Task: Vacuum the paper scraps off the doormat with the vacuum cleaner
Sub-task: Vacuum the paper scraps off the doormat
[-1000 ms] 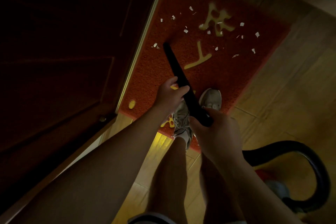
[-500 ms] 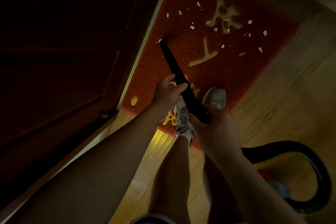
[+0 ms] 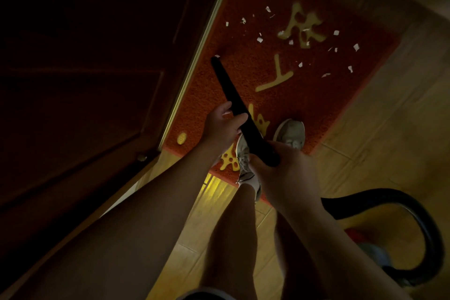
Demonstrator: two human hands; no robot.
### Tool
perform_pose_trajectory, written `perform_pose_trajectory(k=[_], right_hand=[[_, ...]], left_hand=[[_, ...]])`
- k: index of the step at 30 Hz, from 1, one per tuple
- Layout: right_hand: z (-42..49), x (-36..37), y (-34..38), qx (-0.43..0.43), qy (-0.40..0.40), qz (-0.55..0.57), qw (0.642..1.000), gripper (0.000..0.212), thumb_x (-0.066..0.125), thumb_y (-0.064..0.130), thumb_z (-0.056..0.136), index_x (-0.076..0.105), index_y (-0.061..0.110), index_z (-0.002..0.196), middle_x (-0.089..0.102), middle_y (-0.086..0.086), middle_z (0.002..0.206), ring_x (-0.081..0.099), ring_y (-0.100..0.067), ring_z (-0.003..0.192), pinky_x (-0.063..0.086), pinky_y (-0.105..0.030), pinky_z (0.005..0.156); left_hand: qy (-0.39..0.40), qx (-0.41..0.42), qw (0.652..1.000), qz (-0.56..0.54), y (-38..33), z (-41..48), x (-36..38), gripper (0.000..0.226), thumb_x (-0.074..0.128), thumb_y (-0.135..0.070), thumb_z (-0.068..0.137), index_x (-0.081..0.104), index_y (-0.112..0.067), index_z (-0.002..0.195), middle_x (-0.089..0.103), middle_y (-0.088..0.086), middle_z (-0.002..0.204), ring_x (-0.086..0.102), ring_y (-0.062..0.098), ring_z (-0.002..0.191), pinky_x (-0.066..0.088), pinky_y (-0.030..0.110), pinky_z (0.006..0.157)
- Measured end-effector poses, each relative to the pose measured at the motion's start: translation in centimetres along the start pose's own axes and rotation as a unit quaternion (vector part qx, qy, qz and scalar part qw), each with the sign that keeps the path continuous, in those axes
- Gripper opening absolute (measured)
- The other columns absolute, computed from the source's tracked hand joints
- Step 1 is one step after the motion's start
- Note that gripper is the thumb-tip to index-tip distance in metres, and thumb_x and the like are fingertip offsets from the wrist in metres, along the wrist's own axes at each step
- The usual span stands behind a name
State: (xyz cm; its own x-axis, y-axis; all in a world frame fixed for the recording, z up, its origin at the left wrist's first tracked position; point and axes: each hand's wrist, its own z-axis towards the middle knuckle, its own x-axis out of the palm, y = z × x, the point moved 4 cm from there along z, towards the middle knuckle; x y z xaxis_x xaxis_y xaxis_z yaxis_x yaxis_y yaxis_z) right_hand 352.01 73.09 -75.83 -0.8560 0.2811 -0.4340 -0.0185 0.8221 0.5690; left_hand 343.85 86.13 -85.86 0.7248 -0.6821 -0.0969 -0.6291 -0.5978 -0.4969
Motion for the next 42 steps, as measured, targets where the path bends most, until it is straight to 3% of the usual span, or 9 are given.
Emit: perform_pose_trajectory(k=[3, 6, 16, 22, 26, 29, 31, 36, 42], right_hand=[[0.3, 0.4, 0.4, -0.006, -0.004, -0.003, 1.000, 0.031, 0.067, 0.036, 0.087, 0.055, 0.018, 0.065, 0.056, -0.002, 0.049, 0.051, -0.020, 0.038, 0.039, -0.037, 0.039], [0.2, 0.7, 0.6, -0.007, -0.003, -0.001, 1.000, 0.033, 0.067, 0.037, 0.089, 0.055, 0.019, 0.064, 0.057, -0.003, 0.048, 0.053, -0.020, 0.038, 0.041, -0.040, 0.040], [-0.7, 0.6, -0.1, 0.007, -0.024, 0.013, 1.000, 0.022, 0.066, 0.037, 0.088, 0.062, 0.021, 0.073, 0.057, 0.000, 0.050, 0.051, -0.017, 0.040, 0.034, -0.029, 0.039], [-0.9, 0.2, -0.7, 0.003, -0.040, 0.011, 0.999, 0.018, 0.068, 0.033, 0.089, 0.063, 0.022, 0.076, 0.054, 0.001, 0.048, 0.047, -0.013, 0.038, 0.028, -0.020, 0.038], [-1.3, -0.1, -1.2, 0.011, -0.048, 0.028, 0.998, 0.013, 0.067, 0.033, 0.090, 0.066, 0.023, 0.081, 0.057, 0.001, 0.049, 0.050, -0.014, 0.038, 0.030, -0.023, 0.037], [-1.7, -0.5, -1.4, 0.020, -0.061, 0.042, 0.997, 0.011, 0.067, 0.032, 0.089, 0.069, 0.021, 0.091, 0.062, 0.000, 0.053, 0.053, -0.016, 0.038, 0.042, -0.035, 0.036], [-1.9, -0.8, -1.8, 0.032, -0.068, 0.057, 0.996, 0.013, 0.067, 0.032, 0.089, 0.070, 0.019, 0.092, 0.063, -0.001, 0.055, 0.055, -0.018, 0.040, 0.045, -0.039, 0.038], [-2.9, -1.8, -3.2, 0.060, -0.083, 0.073, 0.992, 0.018, 0.065, 0.036, 0.088, 0.071, 0.022, 0.095, 0.062, 0.002, 0.054, 0.053, -0.014, 0.040, 0.037, -0.028, 0.038], [-4.0, -3.2, -5.0, 0.093, -0.114, 0.076, 0.986, 0.020, 0.066, 0.039, 0.086, 0.072, 0.022, 0.093, 0.063, 0.005, 0.056, 0.055, -0.011, 0.043, 0.044, -0.031, 0.041]], left_hand=[[-0.011, -0.004, 1.000, -0.002, 0.1, 0.4, -0.5, 0.041, 0.064, -0.009, 0.097, 0.058, -0.006, 0.137, 0.059, 0.011, 0.135, 0.068, 0.026, 0.113, 0.059, 0.033, 0.092], [-0.007, 0.001, 1.000, 0.000, 0.2, 0.6, -0.9, 0.038, 0.064, -0.009, 0.097, 0.060, -0.005, 0.134, 0.059, 0.012, 0.136, 0.068, 0.026, 0.114, 0.059, 0.028, 0.087], [0.010, 0.006, 1.000, 0.006, 0.0, 0.0, 0.0, 0.031, 0.065, -0.010, 0.096, 0.063, -0.012, 0.128, 0.061, 0.006, 0.131, 0.068, 0.023, 0.113, 0.059, 0.029, 0.088], [0.011, 0.001, 1.000, 0.011, 0.1, 0.2, 0.8, 0.042, 0.066, -0.011, 0.096, 0.058, -0.009, 0.137, 0.059, 0.005, 0.135, 0.066, 0.022, 0.117, 0.058, 0.026, 0.089], [0.017, 0.001, 0.999, 0.031, 0.1, 0.0, 1.4, 0.051, 0.068, -0.015, 0.095, 0.053, -0.011, 0.144, 0.058, 0.004, 0.137, 0.064, 0.021, 0.120, 0.057, 0.027, 0.091], [0.026, 0.006, 0.999, 0.044, -0.1, -0.3, 2.1, 0.044, 0.066, -0.014, 0.097, 0.055, -0.011, 0.139, 0.060, -0.002, 0.128, 0.063, 0.019, 0.119, 0.055, 0.023, 0.087], [0.033, 0.010, 0.998, 0.057, -0.1, -0.3, 2.6, 0.044, 0.066, -0.015, 0.097, 0.055, -0.010, 0.139, 0.060, 0.000, 0.131, 0.063, 0.021, 0.121, 0.056, 0.025, 0.089], [0.051, 0.007, 0.995, 0.089, -0.1, -0.7, 4.7, 0.054, 0.068, -0.016, 0.096, 0.050, -0.012, 0.147, 0.055, 0.006, 0.142, 0.061, 0.025, 0.124, 0.056, 0.036, 0.098], [0.064, 0.009, 0.990, 0.127, 0.1, -1.4, 7.6, 0.054, 0.069, -0.017, 0.095, 0.050, -0.012, 0.146, 0.058, 0.006, 0.139, 0.063, 0.022, 0.118, 0.056, 0.041, 0.099]])
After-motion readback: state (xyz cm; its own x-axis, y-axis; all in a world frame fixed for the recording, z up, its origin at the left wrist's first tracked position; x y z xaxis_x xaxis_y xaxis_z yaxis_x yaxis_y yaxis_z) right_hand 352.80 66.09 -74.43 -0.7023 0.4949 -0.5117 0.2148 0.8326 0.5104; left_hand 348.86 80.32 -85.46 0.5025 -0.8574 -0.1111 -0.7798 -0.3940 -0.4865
